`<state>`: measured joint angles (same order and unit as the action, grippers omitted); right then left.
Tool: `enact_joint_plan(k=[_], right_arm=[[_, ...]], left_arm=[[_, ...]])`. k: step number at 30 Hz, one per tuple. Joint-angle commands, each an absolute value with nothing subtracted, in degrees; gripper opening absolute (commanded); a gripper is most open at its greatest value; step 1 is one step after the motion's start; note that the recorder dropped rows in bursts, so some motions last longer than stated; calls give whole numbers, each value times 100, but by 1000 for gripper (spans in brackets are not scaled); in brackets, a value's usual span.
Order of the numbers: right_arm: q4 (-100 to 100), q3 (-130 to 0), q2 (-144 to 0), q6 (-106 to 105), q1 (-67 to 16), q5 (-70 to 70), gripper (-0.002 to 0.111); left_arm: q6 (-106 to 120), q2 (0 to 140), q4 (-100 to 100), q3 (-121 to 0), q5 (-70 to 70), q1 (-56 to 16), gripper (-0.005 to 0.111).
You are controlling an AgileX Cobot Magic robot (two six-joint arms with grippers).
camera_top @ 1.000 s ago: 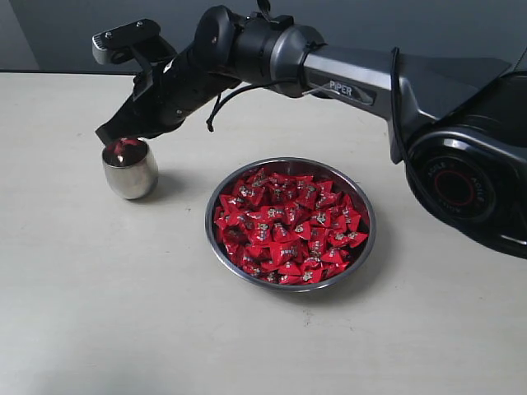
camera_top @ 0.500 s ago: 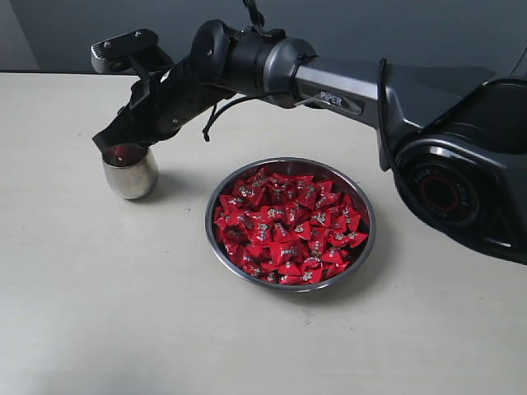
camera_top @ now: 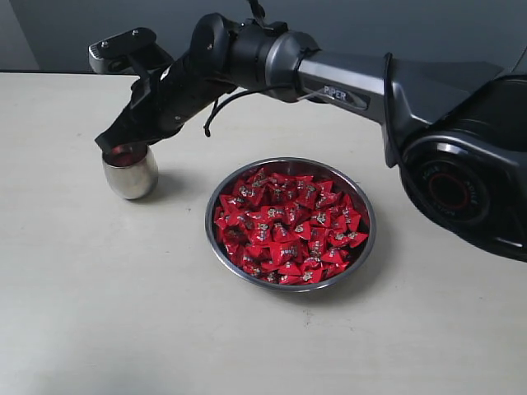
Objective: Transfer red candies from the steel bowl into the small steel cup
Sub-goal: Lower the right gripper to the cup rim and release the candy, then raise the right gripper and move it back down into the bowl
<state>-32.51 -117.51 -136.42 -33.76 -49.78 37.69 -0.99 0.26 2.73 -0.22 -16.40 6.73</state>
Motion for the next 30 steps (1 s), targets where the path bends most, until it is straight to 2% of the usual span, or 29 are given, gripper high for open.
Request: enact_joint_plan(k=[1,8,12,30], right_arm=[[-2924,-11771,-13293,-3423,-4960,3983,-1],[-1781,-11771,-12958,-2876,-4945,4445,-1],[-1765,-11544,-12792,-2820,-4852,4312,-1],[-2111,-8402,-11353,-2886,-4398,2552,-1]], left_arm=[[-112,0,260,0,-1631,677,0],[-112,0,260,0,-1631,677,0],[-112,0,260,0,-1631,677,0],[-112,0,260,0,-1631,677,0]])
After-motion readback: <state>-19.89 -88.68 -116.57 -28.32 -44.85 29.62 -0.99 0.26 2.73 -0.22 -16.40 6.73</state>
